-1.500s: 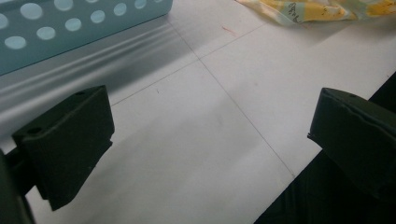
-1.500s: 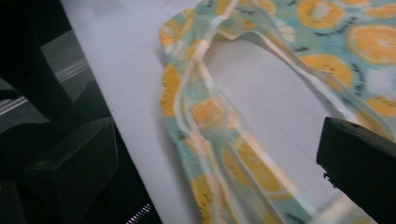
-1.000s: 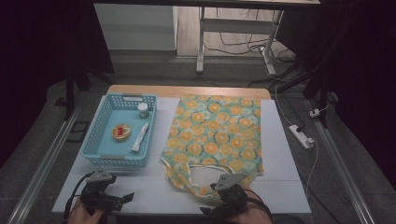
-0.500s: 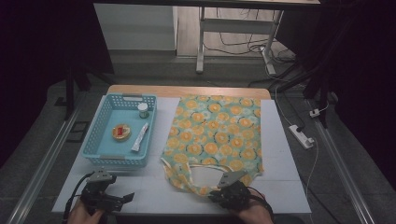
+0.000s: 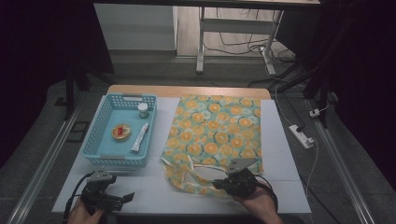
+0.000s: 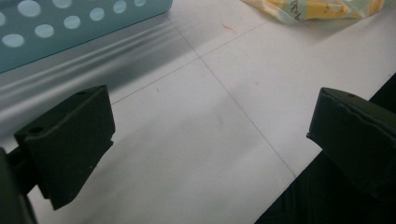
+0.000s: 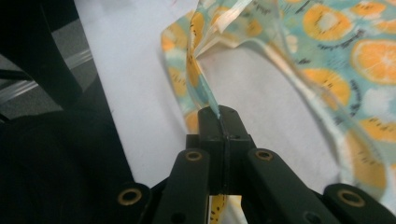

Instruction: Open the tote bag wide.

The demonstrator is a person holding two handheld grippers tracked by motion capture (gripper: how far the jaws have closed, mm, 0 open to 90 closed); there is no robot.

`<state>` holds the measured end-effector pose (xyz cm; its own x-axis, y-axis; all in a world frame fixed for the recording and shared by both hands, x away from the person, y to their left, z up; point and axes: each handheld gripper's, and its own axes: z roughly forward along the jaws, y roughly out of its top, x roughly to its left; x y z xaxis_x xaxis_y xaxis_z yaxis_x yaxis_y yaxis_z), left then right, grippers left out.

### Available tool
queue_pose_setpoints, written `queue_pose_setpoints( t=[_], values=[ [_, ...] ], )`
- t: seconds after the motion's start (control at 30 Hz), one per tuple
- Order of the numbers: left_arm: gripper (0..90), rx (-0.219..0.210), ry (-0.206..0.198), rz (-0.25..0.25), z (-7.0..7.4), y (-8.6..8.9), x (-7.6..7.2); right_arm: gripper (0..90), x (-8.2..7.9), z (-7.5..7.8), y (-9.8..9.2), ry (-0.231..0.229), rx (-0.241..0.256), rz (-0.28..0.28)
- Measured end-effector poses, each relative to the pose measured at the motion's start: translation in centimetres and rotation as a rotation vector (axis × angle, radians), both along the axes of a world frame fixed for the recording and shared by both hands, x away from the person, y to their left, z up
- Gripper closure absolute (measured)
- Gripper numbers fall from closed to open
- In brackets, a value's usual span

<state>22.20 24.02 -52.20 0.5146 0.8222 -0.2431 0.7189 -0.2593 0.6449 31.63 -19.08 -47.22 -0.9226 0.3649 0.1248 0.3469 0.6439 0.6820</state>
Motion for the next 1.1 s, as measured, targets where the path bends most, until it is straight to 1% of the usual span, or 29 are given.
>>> queue_pose_setpoints(
  t=[0.2,0.43,0.53,0.57,0.6,0.63,0.7,0.73,0.77,0.8,1.1],
  values=[
    [0.6,-0.002,0.001,0.0,0.0,0.0,0.0,89.8,1.9,0.7,0.2,-0.005,0.015,-0.026],
    [0.7,-0.003,0.001,0.0,0.0,0.0,0.1,89.9,3.9,1.5,0.1,-0.049,0.01,-0.055],
    [0.7,-0.004,0.002,0.001,0.0,0.0,0.1,89.9,4.9,1.8,0.1,-0.061,0.011,-0.07],
    [0.7,-0.005,0.002,0.001,0.0,0.0,0.1,89.9,4.9,1.8,0.1,-0.061,0.011,-0.07],
    [0.8,-0.005,0.003,0.001,0.0,0.0,0.1,89.9,5.7,1.9,0.2,-0.065,0.012,-0.081],
    [0.8,-0.006,0.003,0.001,0.0,0.0,0.1,89.9,6.1,2.0,0.3,-0.066,0.014,-0.087],
    [0.8,-0.006,0.003,0.001,0.0,0.0,0.1,89.9,6.9,2.1,0.4,-0.068,0.015,-0.098],
    [0.8,-0.006,0.003,0.001,0.0,0.0,0.1,89.9,6.9,2.1,0.4,-0.068,0.015,-0.098],
    [0.8,-0.006,0.003,0.001,0.0,0.0,0.1,89.9,7.3,2.1,0.5,-0.072,0.016,-0.104],
    [0.9,-0.006,0.003,0.0,0.0,0.0,0.1,89.9,8.1,2.1,0.5,-0.071,0.02,-0.113],
    [1.0,-0.008,0.005,0.0,0.0,0.0,0.2,89.9,11.6,1.5,0.7,-0.07,0.014,-0.166]
  ],
)
